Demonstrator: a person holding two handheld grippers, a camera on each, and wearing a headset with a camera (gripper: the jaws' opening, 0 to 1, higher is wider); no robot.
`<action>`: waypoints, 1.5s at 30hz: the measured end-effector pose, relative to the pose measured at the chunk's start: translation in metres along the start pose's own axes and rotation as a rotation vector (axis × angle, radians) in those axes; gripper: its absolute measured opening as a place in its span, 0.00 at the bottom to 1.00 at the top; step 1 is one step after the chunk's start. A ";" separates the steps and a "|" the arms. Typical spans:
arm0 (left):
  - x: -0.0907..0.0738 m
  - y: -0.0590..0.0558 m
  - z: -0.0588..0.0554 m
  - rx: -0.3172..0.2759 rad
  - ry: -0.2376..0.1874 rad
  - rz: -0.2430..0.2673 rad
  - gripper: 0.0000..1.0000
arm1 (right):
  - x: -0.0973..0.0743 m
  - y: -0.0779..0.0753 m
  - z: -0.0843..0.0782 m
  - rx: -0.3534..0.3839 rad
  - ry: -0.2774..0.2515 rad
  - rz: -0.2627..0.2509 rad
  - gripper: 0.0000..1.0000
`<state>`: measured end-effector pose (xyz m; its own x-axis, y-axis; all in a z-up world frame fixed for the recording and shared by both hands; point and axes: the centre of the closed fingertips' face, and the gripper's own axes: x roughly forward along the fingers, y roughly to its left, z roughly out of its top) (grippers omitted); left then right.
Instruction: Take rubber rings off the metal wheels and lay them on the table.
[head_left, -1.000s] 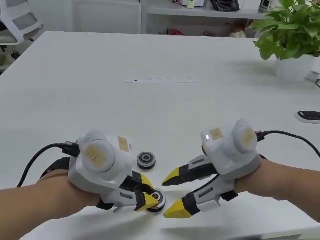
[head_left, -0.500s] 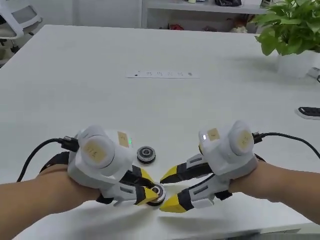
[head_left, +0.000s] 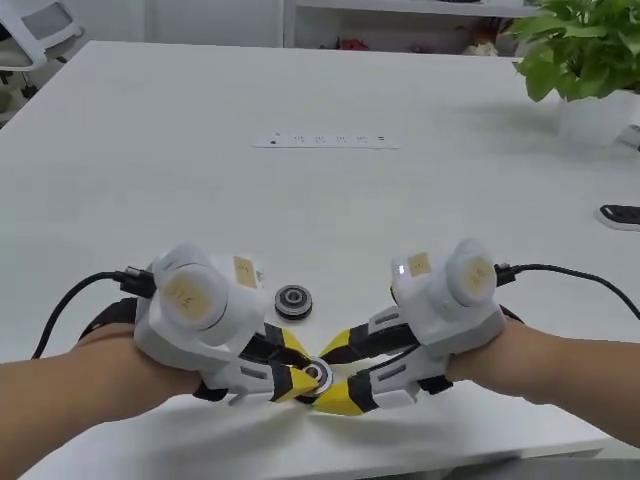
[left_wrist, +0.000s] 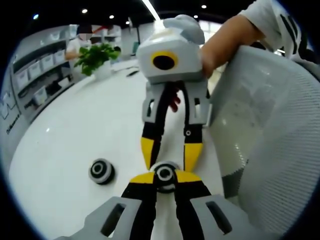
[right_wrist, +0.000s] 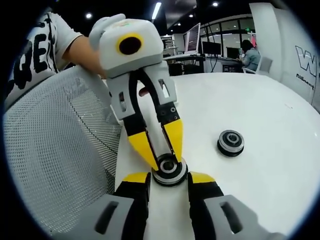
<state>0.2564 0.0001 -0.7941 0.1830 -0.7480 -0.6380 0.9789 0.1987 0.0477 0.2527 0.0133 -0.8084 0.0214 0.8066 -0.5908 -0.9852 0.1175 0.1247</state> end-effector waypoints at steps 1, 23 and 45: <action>0.000 0.000 0.000 0.000 0.000 0.001 0.13 | 0.000 -0.001 0.002 0.007 -0.009 -0.001 0.27; -0.001 0.000 0.000 -0.013 -0.014 0.003 0.13 | -0.009 -0.001 -0.004 0.036 -0.005 0.012 0.19; -0.001 0.000 -0.001 -0.012 -0.011 0.009 0.13 | -0.014 -0.004 -0.010 0.119 0.005 0.005 0.01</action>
<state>0.2561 0.0009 -0.7943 0.1926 -0.7534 -0.6287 0.9761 0.2131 0.0437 0.2551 -0.0043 -0.8090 0.0151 0.8045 -0.5938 -0.9581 0.1815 0.2215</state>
